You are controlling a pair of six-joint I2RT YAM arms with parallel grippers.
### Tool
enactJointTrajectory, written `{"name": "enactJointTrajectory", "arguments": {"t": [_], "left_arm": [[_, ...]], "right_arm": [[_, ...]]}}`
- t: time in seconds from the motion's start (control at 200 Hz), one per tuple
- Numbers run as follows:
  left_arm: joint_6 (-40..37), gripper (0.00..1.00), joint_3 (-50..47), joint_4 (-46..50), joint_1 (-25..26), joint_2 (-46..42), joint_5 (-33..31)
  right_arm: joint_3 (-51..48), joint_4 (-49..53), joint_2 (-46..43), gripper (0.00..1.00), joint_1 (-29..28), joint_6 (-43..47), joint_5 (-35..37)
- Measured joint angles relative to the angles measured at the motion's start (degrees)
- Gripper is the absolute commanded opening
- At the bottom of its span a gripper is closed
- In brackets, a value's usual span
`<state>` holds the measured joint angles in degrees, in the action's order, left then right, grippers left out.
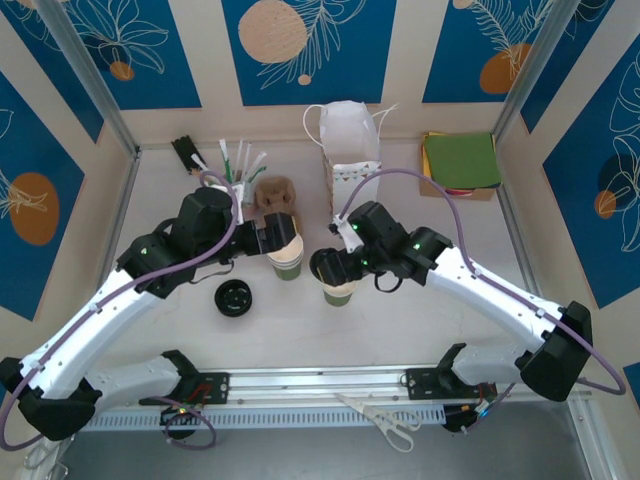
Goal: Pack the takeout coffee
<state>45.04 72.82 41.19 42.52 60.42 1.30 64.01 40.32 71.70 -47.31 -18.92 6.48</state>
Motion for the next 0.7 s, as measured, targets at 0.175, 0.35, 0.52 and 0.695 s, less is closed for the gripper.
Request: {"name": "enactJointTrajectory", "arguments": {"t": [0.175, 0.35, 0.52, 0.695], "left_arm": [[0.0, 1.0, -0.7, 0.17, 0.04, 0.0, -0.13], [0.0, 1.0, -0.76, 0.24, 0.04, 0.07, -0.13], [-0.04, 1.0, -0.76, 0.28, 0.04, 0.44, -0.13], [-0.2, 1.0, -0.76, 0.39, 0.04, 1.51, -0.13]], "right_arm": [[-2.25, 0.02, 1.49, 0.65, -2.38, 1.42, 5.14], [-3.89, -0.02, 1.73, 0.65, -3.13, 2.01, 8.39], [-4.79, -0.42, 1.73, 0.65, -3.21, 2.19, 10.03], [-4.92, -0.46, 2.38, 0.65, -3.72, 2.38, 11.19]]}}
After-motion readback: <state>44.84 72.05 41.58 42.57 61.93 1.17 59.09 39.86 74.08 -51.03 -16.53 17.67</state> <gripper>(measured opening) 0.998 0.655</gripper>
